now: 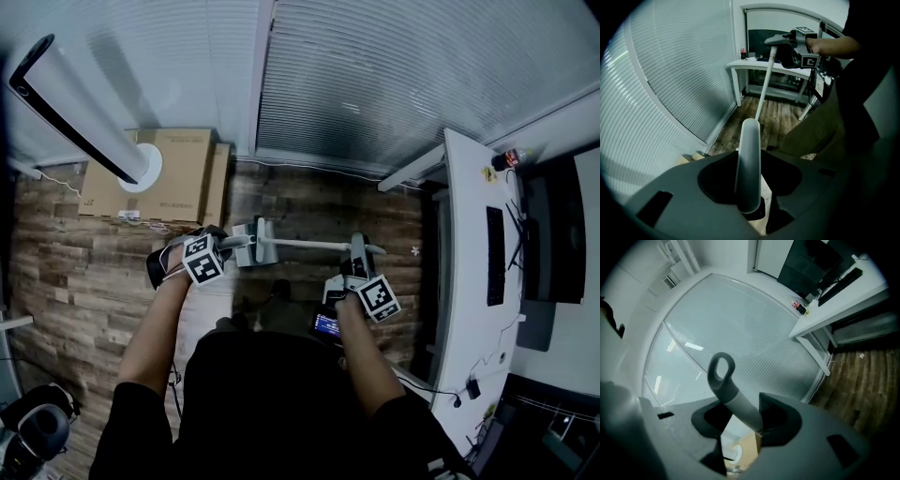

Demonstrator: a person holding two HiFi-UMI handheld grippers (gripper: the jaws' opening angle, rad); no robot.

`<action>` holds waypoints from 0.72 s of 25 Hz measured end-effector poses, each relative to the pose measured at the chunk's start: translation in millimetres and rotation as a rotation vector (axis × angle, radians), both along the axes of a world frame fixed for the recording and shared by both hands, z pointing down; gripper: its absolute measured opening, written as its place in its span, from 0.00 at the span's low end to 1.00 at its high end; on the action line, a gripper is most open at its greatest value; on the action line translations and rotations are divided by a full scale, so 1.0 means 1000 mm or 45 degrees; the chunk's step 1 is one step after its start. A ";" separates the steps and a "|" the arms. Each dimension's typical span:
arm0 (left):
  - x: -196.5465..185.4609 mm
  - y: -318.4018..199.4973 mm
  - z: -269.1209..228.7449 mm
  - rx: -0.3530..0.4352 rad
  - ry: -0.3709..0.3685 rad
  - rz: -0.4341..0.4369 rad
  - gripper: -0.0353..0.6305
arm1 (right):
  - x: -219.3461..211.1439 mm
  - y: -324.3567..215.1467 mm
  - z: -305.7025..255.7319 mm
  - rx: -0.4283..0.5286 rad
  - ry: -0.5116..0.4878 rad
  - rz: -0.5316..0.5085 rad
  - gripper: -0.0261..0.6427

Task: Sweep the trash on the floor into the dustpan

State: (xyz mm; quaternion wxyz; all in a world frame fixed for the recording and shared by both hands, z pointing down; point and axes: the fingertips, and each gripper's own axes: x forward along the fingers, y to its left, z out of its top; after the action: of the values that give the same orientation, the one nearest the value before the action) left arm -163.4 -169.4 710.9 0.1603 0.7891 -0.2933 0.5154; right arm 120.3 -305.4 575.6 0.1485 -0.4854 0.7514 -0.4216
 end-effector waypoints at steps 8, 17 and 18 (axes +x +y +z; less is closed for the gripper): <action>0.005 0.000 0.004 -0.004 -0.015 0.015 0.24 | 0.004 -0.012 -0.067 0.215 -0.011 -0.098 0.28; -0.005 0.001 -0.004 0.021 -0.084 0.022 0.26 | 0.005 -0.001 -0.137 0.445 0.073 -0.203 0.27; -0.006 -0.002 -0.010 0.043 -0.084 0.019 0.27 | 0.004 0.000 -0.141 0.462 0.093 -0.217 0.27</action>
State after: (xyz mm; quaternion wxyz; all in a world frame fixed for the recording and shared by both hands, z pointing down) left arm -169.4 -170.9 700.9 0.1334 0.7765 -0.3012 0.5372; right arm 124.6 -305.1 434.3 0.1699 -0.4002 0.8583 -0.2726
